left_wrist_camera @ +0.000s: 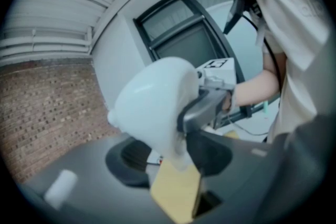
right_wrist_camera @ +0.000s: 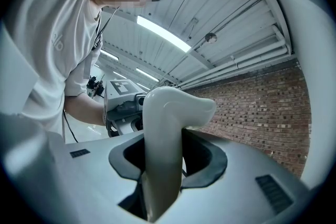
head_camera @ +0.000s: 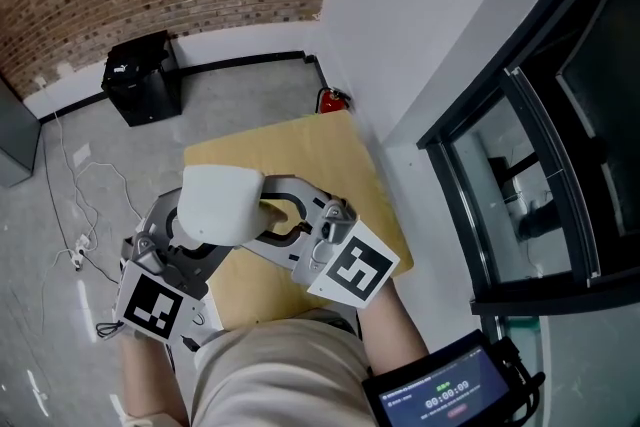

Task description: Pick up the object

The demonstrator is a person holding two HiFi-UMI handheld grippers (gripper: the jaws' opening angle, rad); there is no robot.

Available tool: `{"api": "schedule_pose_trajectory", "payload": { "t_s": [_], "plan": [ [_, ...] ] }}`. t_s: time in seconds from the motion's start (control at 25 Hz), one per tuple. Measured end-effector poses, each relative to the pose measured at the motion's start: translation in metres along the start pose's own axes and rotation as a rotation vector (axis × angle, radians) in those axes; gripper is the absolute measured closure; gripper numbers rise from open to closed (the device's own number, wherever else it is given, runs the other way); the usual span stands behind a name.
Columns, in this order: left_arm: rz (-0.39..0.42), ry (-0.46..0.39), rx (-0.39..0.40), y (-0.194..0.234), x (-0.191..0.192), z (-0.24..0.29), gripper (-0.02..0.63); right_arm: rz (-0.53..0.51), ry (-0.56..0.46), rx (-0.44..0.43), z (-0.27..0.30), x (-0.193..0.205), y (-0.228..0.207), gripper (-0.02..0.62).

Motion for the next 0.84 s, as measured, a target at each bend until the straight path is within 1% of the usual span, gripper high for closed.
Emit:
{"api": "schedule_pose_trajectory", "payload": {
  "t_s": [0.84],
  "plan": [
    [-0.011,0.005,0.009,0.0001,0.0032,0.0022,0.407,0.015,0.001,-0.002,0.0007,0.0042,-0.0006,0.445]
  ]
}}
Point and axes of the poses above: the fingertips, and each gripper's own axes: z forward along the fingers, y to its left, x out of its underside, the point moved 8 cm from there along -z, backward along the fingers, and after that the axes turned 3 degrees about y, right-handed, at the moved point
